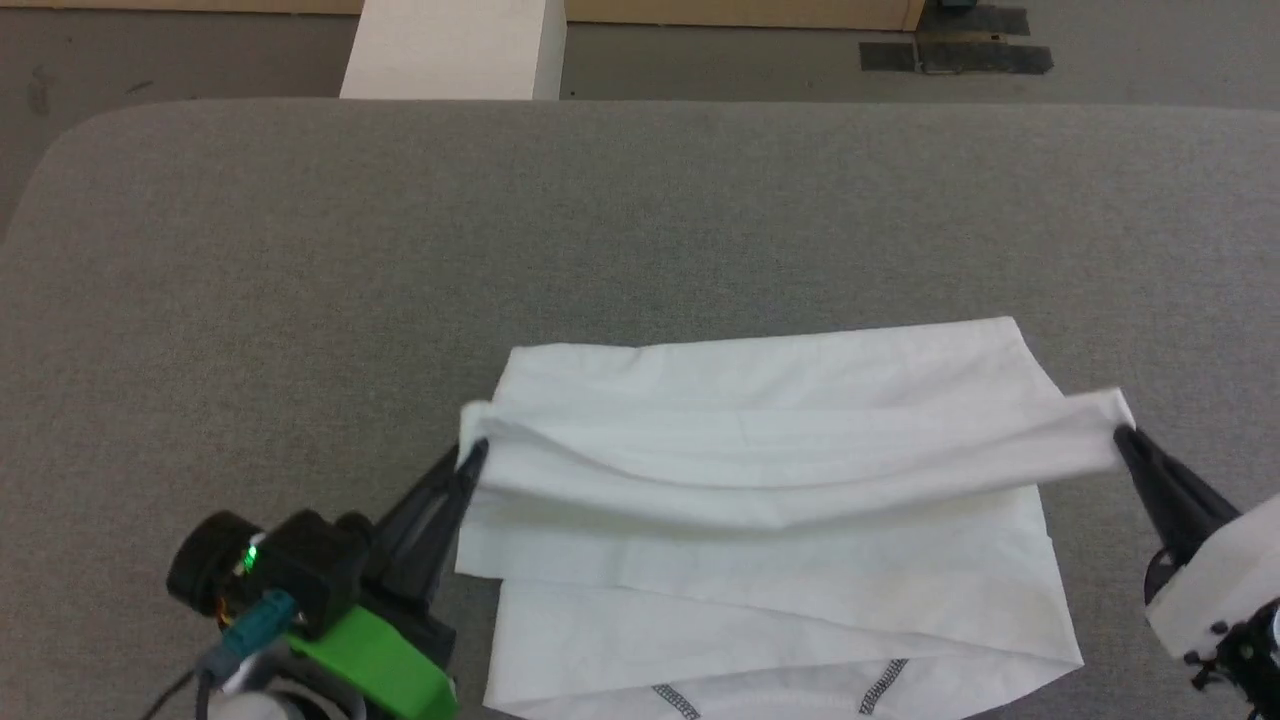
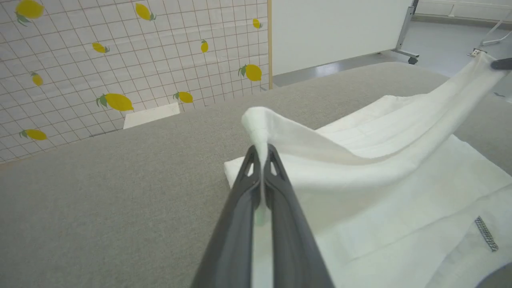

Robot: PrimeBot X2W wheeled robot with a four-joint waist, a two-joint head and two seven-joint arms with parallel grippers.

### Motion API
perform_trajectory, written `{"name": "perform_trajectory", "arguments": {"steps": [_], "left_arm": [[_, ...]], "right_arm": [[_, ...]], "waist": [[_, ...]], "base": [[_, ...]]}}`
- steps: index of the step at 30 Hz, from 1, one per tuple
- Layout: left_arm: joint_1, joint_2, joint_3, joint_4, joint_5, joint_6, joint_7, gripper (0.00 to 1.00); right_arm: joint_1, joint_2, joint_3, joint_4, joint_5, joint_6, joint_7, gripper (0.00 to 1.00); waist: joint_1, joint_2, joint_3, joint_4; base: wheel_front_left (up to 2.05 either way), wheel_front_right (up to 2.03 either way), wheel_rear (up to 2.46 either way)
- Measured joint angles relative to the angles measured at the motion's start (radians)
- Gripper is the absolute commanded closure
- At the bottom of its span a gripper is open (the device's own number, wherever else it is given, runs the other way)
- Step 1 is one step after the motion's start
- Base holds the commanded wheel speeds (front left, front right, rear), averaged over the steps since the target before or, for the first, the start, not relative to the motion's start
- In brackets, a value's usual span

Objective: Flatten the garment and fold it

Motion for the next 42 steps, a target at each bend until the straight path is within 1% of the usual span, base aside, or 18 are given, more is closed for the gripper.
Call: {"name": "perform_trajectory", "arguments": {"steps": [1,2,4,9,11,14,15,16,17,20,23,26,27,31,34,36,38,42], "left_arm": [[0.029,-0.002,-0.013,-0.004,0.002,0.007,-0.006,1.00],[0.103,-0.014,-0.036,-0.002,0.000,0.026,-0.030,1.00],[0.147,-0.023,-0.044,0.003,-0.012,0.037,-0.047,1.00],[0.232,-0.030,-0.081,0.044,-0.026,0.033,-0.073,1.00],[0.247,-0.020,-0.100,0.087,-0.022,0.017,-0.074,1.00],[0.251,-0.005,-0.151,0.195,-0.009,-0.034,-0.052,1.00],[0.251,-0.006,-0.159,0.215,-0.010,-0.041,-0.049,0.98],[0.251,-0.012,-0.164,0.234,-0.013,-0.047,-0.048,0.73],[0.249,-0.016,-0.166,0.248,-0.015,-0.047,-0.050,0.00],[0.248,-0.040,-0.134,0.272,-0.037,-0.044,-0.090,0.00],[0.251,-0.071,-0.051,0.261,-0.111,-0.019,-0.133,0.00],[0.257,-0.090,0.067,0.207,-0.152,0.030,-0.159,0.00],[0.265,-0.110,0.155,0.151,-0.148,0.072,-0.163,0.00],[0.268,-0.186,0.286,0.024,-0.061,0.128,-0.166,0.00],[0.270,-0.235,0.319,-0.024,0.019,0.148,-0.166,0.00],[0.270,-0.263,0.319,-0.031,0.055,0.148,-0.167,0.00],[0.269,-0.281,0.318,-0.031,0.077,0.145,-0.167,0.00],[0.267,-0.313,0.312,-0.016,0.110,0.120,-0.167,0.00]], "right_arm": [[0.032,0.006,-0.002,-0.002,0.008,0.000,-0.007,1.00],[0.110,0.016,-0.015,-0.004,0.030,0.000,-0.021,1.00],[0.152,0.021,-0.025,-0.008,0.040,0.000,-0.028,1.00],[0.246,0.026,-0.034,-0.012,0.048,0.000,-0.036,1.00],[0.270,0.027,-0.029,-0.003,0.048,0.000,-0.045,1.00],[0.295,0.020,0.015,0.034,0.031,0.000,-0.055,1.00],[0.299,0.014,0.025,0.043,0.026,0.000,-0.057,0.72],[0.304,0.008,0.032,0.052,0.021,0.000,-0.060,0.52],[0.307,0.005,0.037,0.060,0.019,0.000,-0.067,0.00],[0.307,-0.001,0.053,0.072,0.016,0.000,-0.076,0.00],[0.307,-0.011,0.053,0.056,0.029,0.000,-0.079,0.00],[0.303,-0.021,0.029,0.019,0.042,0.000,-0.079,0.00],[0.289,-0.027,0.009,0.002,0.042,0.000,-0.079,0.00],[0.232,-0.052,-0.005,0.009,-0.002,0.000,-0.077,0.00],[0.181,-0.063,0.012,0.055,-0.041,0.000,-0.064,0.00],[0.153,-0.068,0.032,0.094,-0.061,0.000,-0.059,0.00],[0.129,-0.078,0.058,0.140,-0.080,0.000,-0.054,0.00],[0.085,-0.093,0.096,0.243,-0.096,0.000,-0.060,0.00]], "waist": [[0.0000,0.0001,-0.008,-0.003],[0.0000,0.0000,-0.028,-0.011],[0.0000,0.0000,-0.036,-0.016],[0.0000,0.0000,-0.049,-0.023],[0.0000,0.0000,-0.052,-0.023],[0.0000,0.0000,-0.062,-0.023],[0.0000,0.0000,-0.064,-0.023],[0.0000,0.0000,-0.067,-0.022],[0.0001,0.0000,-0.071,-0.022],[0.0000,0.0000,-0.080,-0.020],[0.0000,0.0000,-0.090,-0.018],[0.0001,0.0000,-0.095,-0.014],[0.0001,0.0000,-0.093,-0.012],[0.0001,0.0000,-0.077,-0.008],[0.0001,0.0000,-0.058,-0.006],[0.0001,0.0001,-0.045,-0.003],[0.0001,0.0000,-0.030,0.001],[0.0001,0.0000,0.001,0.017]], "base": [[0.00,0.00,0.00],[0.00,0.00,0.00],[0.00,0.00,0.00],[0.00,0.00,0.00],[0.00,0.00,0.00],[0.00,0.00,0.00],[0.00,0.00,0.00],[0.00,0.00,0.00],[0.00,0.00,0.00],[0.00,0.00,0.00],[0.00,0.00,0.00],[0.00,0.00,0.00],[0.00,0.00,0.00],[0.00,0.00,0.00],[0.00,0.00,0.00],[0.00,0.00,0.00],[0.00,0.00,0.00],[0.00,0.00,0.00]]}}
